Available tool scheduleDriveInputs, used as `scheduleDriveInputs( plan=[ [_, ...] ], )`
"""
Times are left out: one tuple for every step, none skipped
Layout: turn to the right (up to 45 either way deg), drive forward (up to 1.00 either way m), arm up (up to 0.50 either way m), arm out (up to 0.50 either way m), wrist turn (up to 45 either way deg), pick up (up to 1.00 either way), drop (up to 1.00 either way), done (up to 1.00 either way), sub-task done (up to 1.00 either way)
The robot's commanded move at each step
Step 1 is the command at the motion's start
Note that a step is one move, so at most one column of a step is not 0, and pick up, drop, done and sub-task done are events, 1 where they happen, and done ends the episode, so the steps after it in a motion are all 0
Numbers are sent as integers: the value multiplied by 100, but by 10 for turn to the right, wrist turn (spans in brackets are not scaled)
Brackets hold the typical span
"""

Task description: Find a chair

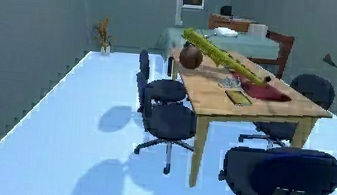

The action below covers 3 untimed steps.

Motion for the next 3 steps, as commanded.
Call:
scheduleDriveInputs(
  plan=[
    [330, 0, 0, 0, 0, 0, 0, 0, 0],
    [0, 20, 0, 0, 0, 0, 0, 0, 0],
    [0, 0, 0, 0, 0, 0, 0, 100, 0]
  ],
)
